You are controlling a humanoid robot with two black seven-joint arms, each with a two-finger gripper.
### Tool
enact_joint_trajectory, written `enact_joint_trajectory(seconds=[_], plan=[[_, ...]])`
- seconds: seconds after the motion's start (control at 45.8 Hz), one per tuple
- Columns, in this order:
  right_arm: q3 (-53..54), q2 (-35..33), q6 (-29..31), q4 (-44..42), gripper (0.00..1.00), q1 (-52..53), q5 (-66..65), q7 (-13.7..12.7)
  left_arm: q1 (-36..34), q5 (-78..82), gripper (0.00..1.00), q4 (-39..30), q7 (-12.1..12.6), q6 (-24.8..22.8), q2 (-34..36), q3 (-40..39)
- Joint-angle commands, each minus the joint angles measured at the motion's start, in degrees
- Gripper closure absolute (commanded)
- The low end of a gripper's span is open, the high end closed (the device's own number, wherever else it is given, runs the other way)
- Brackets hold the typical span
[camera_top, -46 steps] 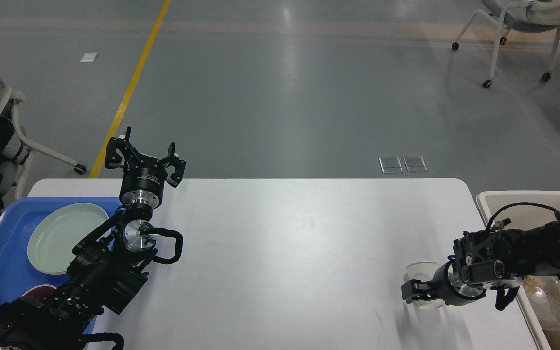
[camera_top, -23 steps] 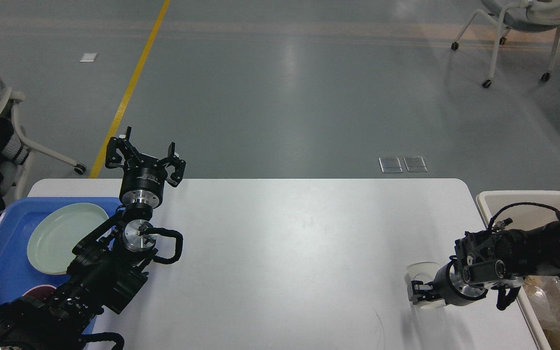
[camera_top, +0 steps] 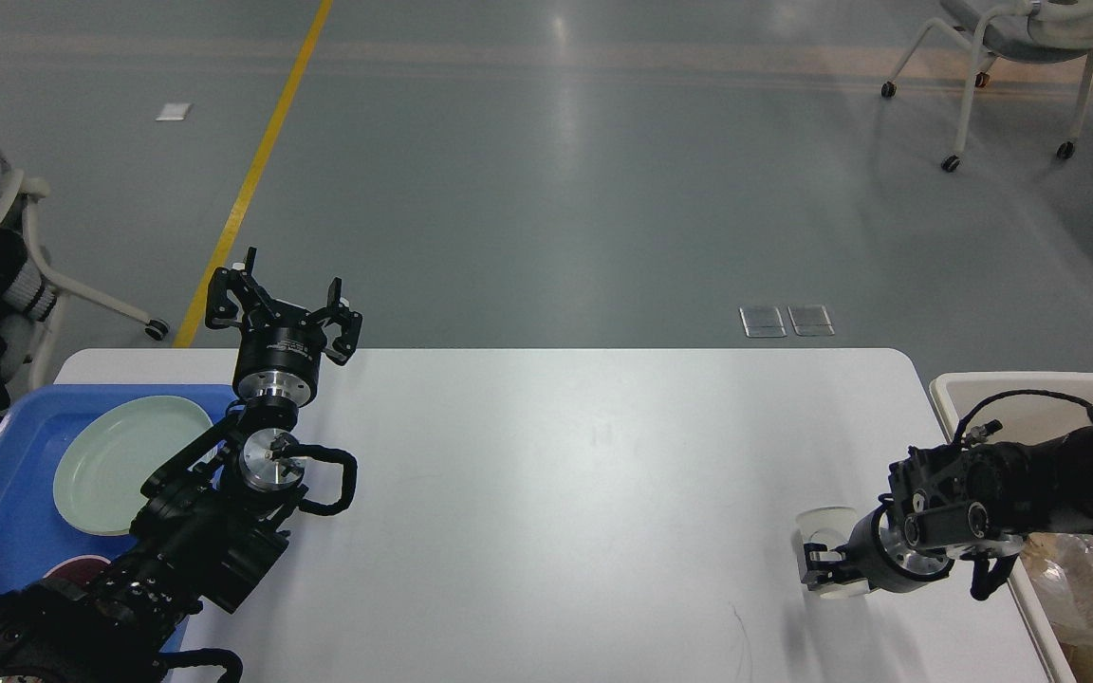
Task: Tidy desktop
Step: 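Grasp the white paper cup with the right gripper, then lift the cup, carry it over the bin and drop it in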
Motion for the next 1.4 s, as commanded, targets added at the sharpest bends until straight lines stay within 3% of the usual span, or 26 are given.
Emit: enact_joint_trajectory(seconds=[0.0, 0.131, 0.284, 0.918, 1.137, 1.377], plan=[[-0.10, -0.09, 0.24, 0.26, 0.42, 0.58, 0.09, 0.09, -0.04, 0.00, 0.00, 0.01, 0.00, 0.00, 0.00, 0.00], [-0.37, -1.50, 1.56, 0.78, 0.42, 3.56, 0.00, 0.26, -0.04, 0.00, 0.00, -0.08, 0.00, 0.00, 0.00, 0.00], [-0.10, -6.15, 7.35, 2.28, 0.42, 12.08, -0.17, 0.70, 0.05, 0.00, 0.00, 0.01, 0.00, 0.00, 0.00, 0.00], [4.37, -20.31, 44.88, 10.89, 0.42, 62.53, 0.18, 1.06, 0.05, 0.00, 0.00, 0.01, 0.00, 0.00, 0.00, 0.00], [12.11, -22.77, 45.13, 12.39, 0.42, 71.68, 0.88, 1.06, 0.05, 0.00, 0.00, 0.01, 0.00, 0.00, 0.00, 0.00], [13.18, -22.60, 45.13, 11.51, 0.43, 70.99, 0.97, 0.27, -0.04, 0.00, 0.00, 0.01, 0.00, 0.00, 0.00, 0.00]])
